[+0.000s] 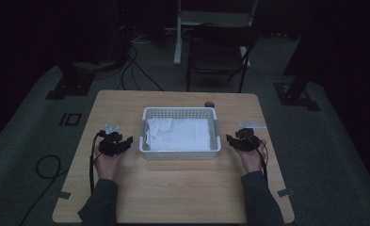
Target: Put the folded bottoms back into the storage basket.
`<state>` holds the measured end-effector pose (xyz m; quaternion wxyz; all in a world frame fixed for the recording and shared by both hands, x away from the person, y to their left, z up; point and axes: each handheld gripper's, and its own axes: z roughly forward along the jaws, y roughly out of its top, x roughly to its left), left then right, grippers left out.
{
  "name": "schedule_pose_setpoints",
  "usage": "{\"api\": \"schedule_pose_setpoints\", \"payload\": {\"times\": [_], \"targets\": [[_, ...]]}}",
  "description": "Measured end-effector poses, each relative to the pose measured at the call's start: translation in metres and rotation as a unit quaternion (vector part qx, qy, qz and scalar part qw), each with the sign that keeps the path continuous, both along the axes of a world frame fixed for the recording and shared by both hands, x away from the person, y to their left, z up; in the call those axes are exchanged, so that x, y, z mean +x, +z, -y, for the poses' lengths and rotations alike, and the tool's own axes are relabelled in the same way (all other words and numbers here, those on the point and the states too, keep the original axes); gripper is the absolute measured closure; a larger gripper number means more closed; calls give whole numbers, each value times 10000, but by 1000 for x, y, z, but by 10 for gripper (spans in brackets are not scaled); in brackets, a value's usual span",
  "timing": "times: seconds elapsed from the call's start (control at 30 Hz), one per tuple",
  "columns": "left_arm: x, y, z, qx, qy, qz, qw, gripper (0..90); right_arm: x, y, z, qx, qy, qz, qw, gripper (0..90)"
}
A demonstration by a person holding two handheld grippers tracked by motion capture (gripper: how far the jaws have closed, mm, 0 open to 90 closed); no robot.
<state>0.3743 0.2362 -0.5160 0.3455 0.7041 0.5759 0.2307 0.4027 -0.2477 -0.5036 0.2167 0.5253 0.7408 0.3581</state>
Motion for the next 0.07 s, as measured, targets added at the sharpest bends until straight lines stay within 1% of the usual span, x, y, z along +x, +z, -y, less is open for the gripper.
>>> {"api": "schedule_pose_setpoints", "payload": {"times": [0.07], "targets": [[-1, -5, -1, 35, 19, -48, 10000, 488, -1, -5, 1, -56, -30, -28, 10000, 515]]}}
